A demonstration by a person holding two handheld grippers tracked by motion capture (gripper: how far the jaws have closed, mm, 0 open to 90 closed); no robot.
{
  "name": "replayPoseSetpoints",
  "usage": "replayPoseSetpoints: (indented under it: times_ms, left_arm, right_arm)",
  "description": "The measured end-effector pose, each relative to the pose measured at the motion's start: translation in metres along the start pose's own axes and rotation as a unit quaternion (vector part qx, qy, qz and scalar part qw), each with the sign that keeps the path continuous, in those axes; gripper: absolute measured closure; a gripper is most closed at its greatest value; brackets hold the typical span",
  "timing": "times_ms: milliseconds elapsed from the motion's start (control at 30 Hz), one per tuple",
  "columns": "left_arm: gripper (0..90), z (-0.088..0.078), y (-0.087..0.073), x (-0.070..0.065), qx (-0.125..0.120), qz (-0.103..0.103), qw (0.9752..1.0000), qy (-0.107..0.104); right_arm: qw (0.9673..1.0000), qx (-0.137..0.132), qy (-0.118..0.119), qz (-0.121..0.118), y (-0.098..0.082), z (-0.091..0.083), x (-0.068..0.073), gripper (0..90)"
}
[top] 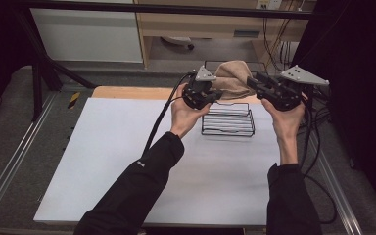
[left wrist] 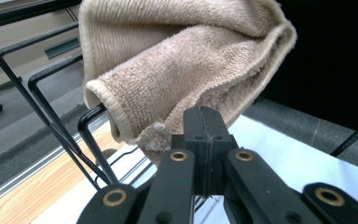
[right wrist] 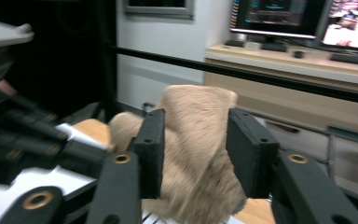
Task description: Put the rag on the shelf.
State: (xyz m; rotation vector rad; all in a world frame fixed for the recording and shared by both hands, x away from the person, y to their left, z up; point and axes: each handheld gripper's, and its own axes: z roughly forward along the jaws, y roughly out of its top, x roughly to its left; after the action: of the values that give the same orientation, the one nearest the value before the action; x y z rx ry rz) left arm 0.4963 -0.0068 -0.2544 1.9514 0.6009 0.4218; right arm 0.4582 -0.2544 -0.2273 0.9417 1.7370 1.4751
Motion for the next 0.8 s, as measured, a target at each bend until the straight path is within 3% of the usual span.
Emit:
replayPoseSetpoints:
  times_ms: [100, 233, 300, 500, 667, 800]
  left_arm:
    - [90.0, 0.0, 0.0, 0.001, -0.002, 0.0, 1.0, -0.001]
    - [90.0, -0.002, 0.0, 0.002, -0.003, -0.005, 1.0, -0.004]
    - [90.0, -0.003, -0.001, 0.002, -0.005, -0.004, 1.0, -0.003]
    - [89.7, -0.01, -0.003, 0.004, -0.011, -0.015, 0.9998, -0.001]
    - [86.9, -0.022, 0.002, 0.007, -0.024, -0.022, 0.9994, 0.005]
    - [85.3, -0.029, 0.011, 0.008, -0.034, -0.026, 0.999, 0.015]
  right_arm:
    - [0.9996, 0.022, -0.012, 0.01, 0.003, 0.011, -0.002, 58.6]
    - [0.9995, 0.029, -0.001, 0.008, -0.002, 0.017, 0.0, 80.8]
    - [0.9995, 0.027, 0.012, 0.011, -0.006, 0.016, 0.001, 87.0]
    - [0.9976, 0.045, 0.052, 0.007, -0.018, 0.015, 0.002, 88.1]
    - [0.9957, 0.063, 0.065, -0.019, -0.027, 0.014, 0.004, 87.9]
    - [0.9949, 0.068, 0.072, -0.019, -0.032, 0.013, 0.003, 81.8]
